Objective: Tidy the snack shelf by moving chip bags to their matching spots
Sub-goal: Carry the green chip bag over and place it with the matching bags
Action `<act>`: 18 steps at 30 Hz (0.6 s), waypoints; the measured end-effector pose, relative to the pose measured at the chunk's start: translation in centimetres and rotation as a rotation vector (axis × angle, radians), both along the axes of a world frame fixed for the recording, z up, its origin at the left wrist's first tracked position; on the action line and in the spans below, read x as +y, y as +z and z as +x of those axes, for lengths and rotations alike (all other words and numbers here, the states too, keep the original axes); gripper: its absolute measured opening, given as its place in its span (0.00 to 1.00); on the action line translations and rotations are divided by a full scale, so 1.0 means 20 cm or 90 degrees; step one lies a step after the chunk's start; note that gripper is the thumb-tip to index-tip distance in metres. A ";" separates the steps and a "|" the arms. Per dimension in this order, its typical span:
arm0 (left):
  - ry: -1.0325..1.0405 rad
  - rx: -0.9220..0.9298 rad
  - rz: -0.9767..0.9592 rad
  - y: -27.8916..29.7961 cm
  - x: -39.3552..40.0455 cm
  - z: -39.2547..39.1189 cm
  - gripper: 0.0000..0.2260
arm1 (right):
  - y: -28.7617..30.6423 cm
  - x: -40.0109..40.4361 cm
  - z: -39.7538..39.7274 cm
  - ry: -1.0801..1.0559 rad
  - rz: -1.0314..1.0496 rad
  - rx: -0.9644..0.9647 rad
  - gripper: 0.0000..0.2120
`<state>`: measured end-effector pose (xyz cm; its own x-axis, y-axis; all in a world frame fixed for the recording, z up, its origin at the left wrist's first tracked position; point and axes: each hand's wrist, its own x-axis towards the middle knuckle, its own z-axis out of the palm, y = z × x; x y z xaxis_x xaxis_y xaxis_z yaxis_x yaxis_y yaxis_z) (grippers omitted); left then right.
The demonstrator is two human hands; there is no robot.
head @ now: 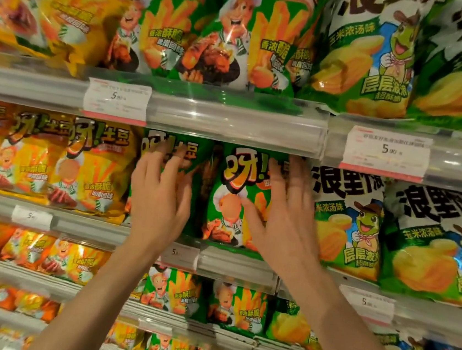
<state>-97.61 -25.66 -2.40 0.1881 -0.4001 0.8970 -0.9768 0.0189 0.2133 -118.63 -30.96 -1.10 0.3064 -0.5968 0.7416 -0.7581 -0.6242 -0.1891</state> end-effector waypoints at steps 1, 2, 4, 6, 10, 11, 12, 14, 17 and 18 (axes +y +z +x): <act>0.029 -0.020 0.032 0.00 -0.02 0.05 0.21 | -0.01 -0.01 0.04 0.003 -0.010 0.024 0.35; 0.048 -0.037 0.069 -0.01 -0.04 0.09 0.23 | -0.02 -0.01 0.08 0.008 -0.015 0.046 0.34; 0.066 -0.064 0.123 -0.03 -0.08 0.12 0.26 | -0.04 -0.03 0.15 0.011 -0.025 0.079 0.33; 0.078 -0.082 0.136 -0.06 -0.12 0.12 0.28 | -0.06 -0.04 0.18 -0.002 -0.026 0.095 0.33; 0.098 -0.113 0.125 -0.08 -0.15 0.11 0.29 | -0.08 -0.07 0.19 -0.033 -0.044 0.115 0.35; 0.097 -0.121 0.125 -0.08 -0.15 0.12 0.29 | -0.09 -0.07 0.20 -0.035 -0.044 0.117 0.35; 0.096 -0.124 0.129 -0.09 -0.15 0.12 0.29 | -0.09 -0.07 0.20 -0.036 -0.044 0.118 0.35; 0.092 -0.116 0.138 -0.08 -0.13 0.12 0.29 | -0.09 -0.08 0.20 -0.034 -0.038 0.116 0.35; 0.055 -0.092 0.117 -0.06 -0.08 0.07 0.28 | -0.07 -0.07 0.17 0.036 0.003 0.078 0.34; 0.022 -0.092 0.100 -0.05 -0.07 0.03 0.26 | -0.06 -0.07 0.15 0.076 0.025 0.050 0.32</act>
